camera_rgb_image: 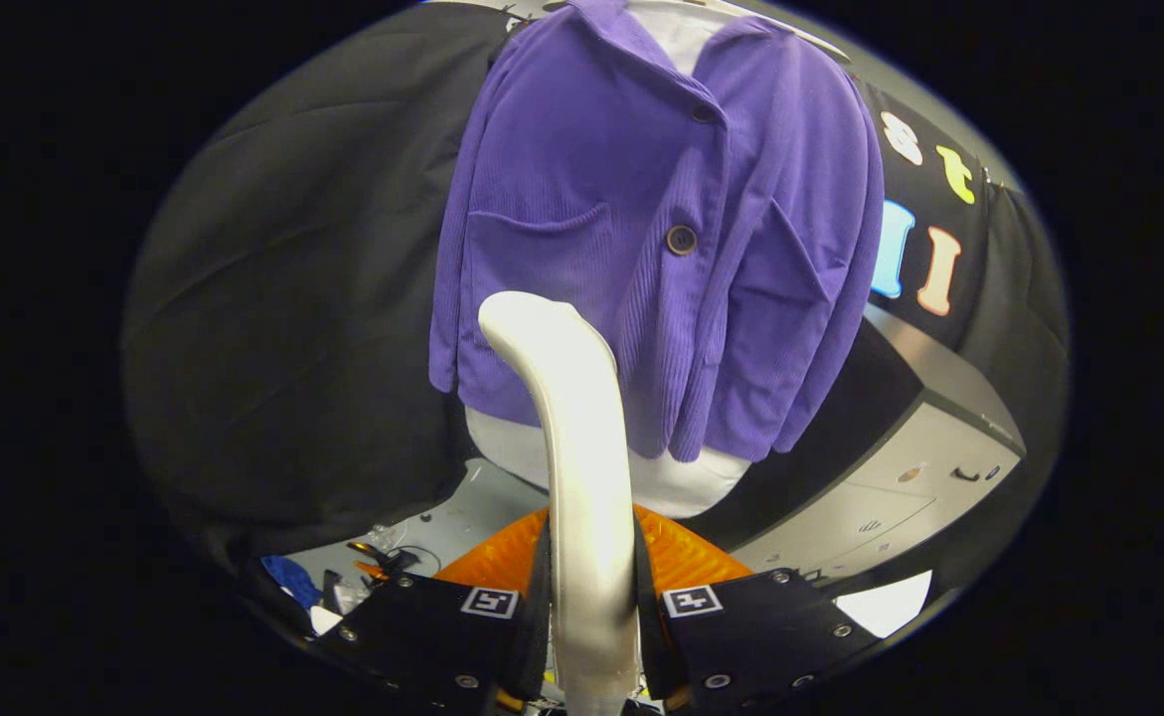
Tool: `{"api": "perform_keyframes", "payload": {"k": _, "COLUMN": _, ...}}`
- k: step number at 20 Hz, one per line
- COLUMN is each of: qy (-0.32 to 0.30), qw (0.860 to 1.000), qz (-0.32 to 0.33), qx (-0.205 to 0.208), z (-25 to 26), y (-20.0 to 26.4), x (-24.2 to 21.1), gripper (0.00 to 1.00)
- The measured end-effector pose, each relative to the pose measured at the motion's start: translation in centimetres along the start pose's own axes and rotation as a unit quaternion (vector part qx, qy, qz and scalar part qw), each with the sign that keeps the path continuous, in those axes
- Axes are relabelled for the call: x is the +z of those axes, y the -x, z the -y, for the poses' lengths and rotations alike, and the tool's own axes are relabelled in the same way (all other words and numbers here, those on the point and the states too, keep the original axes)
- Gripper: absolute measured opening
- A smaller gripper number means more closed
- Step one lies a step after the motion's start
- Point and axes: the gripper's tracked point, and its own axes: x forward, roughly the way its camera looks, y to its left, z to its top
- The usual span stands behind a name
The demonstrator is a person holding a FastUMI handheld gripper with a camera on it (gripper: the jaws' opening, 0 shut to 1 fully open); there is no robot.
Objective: Iron the clothes twice with a garment steamer, once on the left side and once on the right side.
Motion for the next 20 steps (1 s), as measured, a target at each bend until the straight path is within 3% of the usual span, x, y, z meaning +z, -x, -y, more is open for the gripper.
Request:
{"api": "perform_keyframes", "payload": {"k": 4, "qy": -0.048, "qw": 0.999, "qz": -0.003, "qx": 0.021, "z": 4.0, "y": 3.9, "x": 0.2, "gripper": 0.38}}
{"api": "perform_keyframes", "payload": {"k": 9, "qy": -0.084, "qw": 0.995, "qz": 0.037, "qx": 0.029, "z": 9.9, "y": 9.9, "x": 2.6, "gripper": 0.38}}
{"api": "perform_keyframes", "payload": {"k": 12, "qy": -0.098, "qw": 0.992, "qz": 0.078, "qx": 0.02, "z": 13.7, "y": 12.9, "x": 4.7, "gripper": 0.38}}
{"api": "perform_keyframes", "payload": {"k": 15, "qy": -0.074, "qw": 0.989, "qz": 0.128, "qx": -0.006, "z": 17.4, "y": 16.1, "x": 7.6, "gripper": 0.38}}
{"api": "perform_keyframes", "payload": {"k": 20, "qy": -0.063, "qw": 0.969, "qz": 0.239, "qx": -0.022, "z": 20.4, "y": 22.7, "x": 11.7, "gripper": 0.38}}
